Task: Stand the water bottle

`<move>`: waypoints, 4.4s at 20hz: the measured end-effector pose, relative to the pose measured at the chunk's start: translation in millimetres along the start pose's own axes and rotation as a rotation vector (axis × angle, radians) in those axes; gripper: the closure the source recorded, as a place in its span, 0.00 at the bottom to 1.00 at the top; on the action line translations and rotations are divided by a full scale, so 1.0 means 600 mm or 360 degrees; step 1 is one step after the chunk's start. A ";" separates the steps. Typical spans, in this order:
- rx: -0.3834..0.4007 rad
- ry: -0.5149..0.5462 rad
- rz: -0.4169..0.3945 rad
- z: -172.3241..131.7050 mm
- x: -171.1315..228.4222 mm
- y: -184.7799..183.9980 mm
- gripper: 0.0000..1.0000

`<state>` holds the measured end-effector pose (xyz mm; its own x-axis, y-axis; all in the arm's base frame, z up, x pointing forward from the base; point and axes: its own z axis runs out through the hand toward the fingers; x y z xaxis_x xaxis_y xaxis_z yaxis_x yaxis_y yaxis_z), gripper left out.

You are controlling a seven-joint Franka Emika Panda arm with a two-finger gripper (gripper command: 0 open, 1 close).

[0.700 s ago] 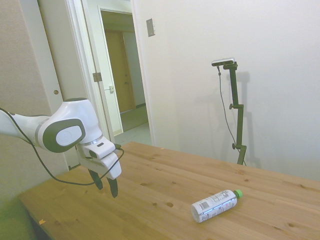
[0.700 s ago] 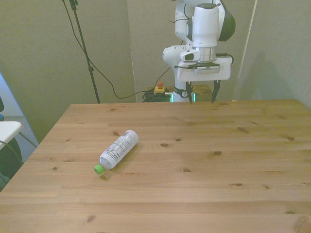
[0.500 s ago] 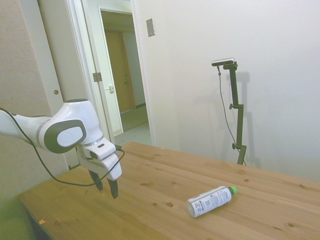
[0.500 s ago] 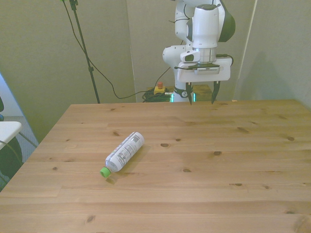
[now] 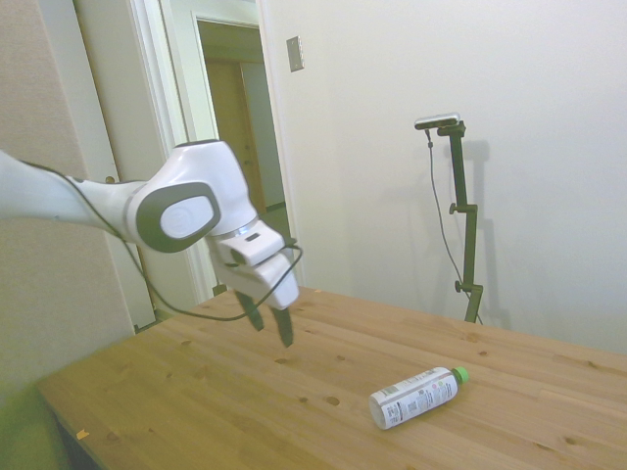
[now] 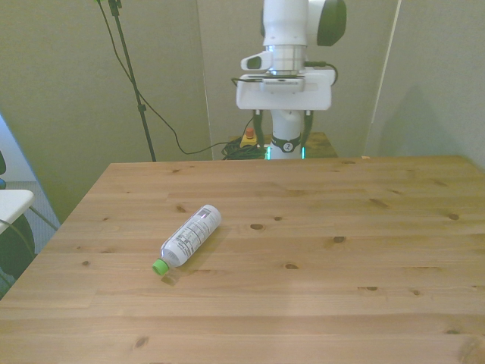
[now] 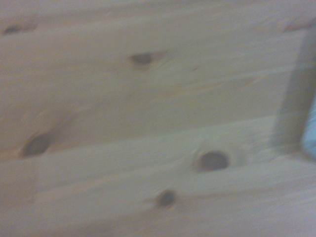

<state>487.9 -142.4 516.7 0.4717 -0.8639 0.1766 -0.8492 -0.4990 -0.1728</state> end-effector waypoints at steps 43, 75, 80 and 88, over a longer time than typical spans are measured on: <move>-0.0147 0.0121 0.0260 0.347 0.357 -0.095 1.00; 0.0002 0.0137 0.0488 0.227 0.303 -0.192 1.00; 0.0284 0.0391 0.0565 0.139 0.239 -0.241 1.00; 0.0619 0.0878 0.0711 0.090 0.174 -0.261 1.00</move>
<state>683.2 -158.3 509.8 -0.1641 -0.8797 0.4464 -0.7385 -0.1905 -0.6468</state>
